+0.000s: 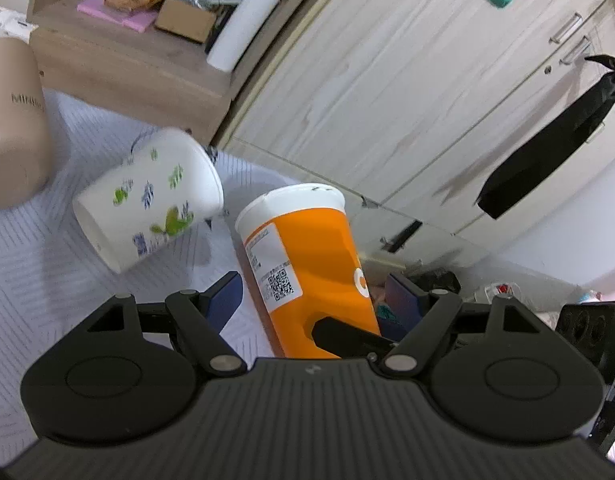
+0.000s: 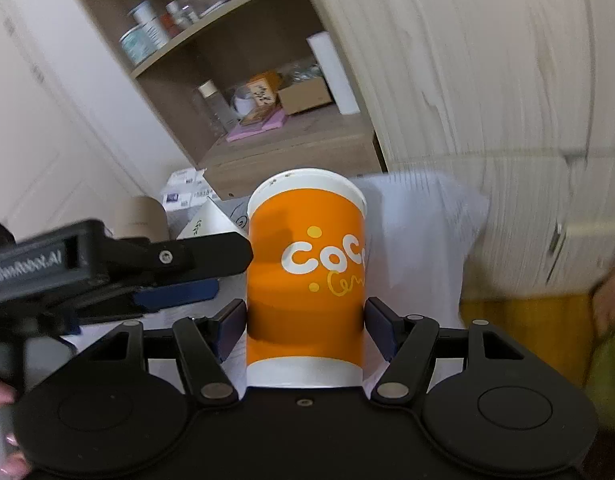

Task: Flip cup upright
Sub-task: 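Lift the orange cup with the right gripper and rotate it rim-up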

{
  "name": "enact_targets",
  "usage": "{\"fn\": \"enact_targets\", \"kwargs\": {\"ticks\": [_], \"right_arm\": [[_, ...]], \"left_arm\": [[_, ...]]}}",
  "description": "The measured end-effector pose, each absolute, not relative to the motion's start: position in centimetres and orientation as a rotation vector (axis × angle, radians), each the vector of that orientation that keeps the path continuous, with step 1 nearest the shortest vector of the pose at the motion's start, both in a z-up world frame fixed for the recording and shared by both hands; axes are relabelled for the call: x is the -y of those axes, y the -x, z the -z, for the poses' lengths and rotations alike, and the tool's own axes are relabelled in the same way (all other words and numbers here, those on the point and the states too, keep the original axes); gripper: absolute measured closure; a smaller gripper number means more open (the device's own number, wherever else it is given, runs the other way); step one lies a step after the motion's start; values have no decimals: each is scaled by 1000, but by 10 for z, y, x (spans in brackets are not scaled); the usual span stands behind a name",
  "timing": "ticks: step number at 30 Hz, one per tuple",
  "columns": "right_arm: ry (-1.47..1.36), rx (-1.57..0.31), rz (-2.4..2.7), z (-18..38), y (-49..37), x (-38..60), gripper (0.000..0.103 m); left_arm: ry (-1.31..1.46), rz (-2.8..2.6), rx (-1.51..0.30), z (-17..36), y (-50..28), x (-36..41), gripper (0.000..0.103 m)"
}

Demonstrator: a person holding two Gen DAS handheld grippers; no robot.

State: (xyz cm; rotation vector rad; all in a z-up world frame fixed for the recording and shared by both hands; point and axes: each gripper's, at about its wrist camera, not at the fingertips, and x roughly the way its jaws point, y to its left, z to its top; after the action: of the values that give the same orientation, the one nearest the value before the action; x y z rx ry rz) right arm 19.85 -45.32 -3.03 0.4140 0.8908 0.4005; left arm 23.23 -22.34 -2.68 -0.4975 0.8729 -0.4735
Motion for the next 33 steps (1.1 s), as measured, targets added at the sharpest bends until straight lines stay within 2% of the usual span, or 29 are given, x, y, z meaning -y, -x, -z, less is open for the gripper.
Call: {"fn": "enact_targets", "kwargs": {"ticks": [13, 16, 19, 27, 30, 32, 33], "right_arm": [[-634, -918, -450, 39, -167, 441, 33], [-620, -918, -457, 36, -159, 435, 33], [-645, -960, -478, 40, -153, 431, 34], [-643, -1040, -528, 44, -147, 411, 34], [-629, -1022, -531, 41, -151, 411, 33], [-630, -1011, -537, 39, -154, 414, 25], [-627, -1011, -538, 39, -158, 415, 24]], "left_arm": [[476, 509, -901, 25, -212, 209, 25], [489, 531, -879, 25, -208, 203, 30], [449, 554, -885, 23, -206, 196, 44], [380, 545, -962, 32, -199, 179, 45], [404, 561, -976, 34, -202, 173, 45], [409, 574, -984, 36, -203, 171, 44], [419, 581, -991, 37, -203, 169, 44]]}}
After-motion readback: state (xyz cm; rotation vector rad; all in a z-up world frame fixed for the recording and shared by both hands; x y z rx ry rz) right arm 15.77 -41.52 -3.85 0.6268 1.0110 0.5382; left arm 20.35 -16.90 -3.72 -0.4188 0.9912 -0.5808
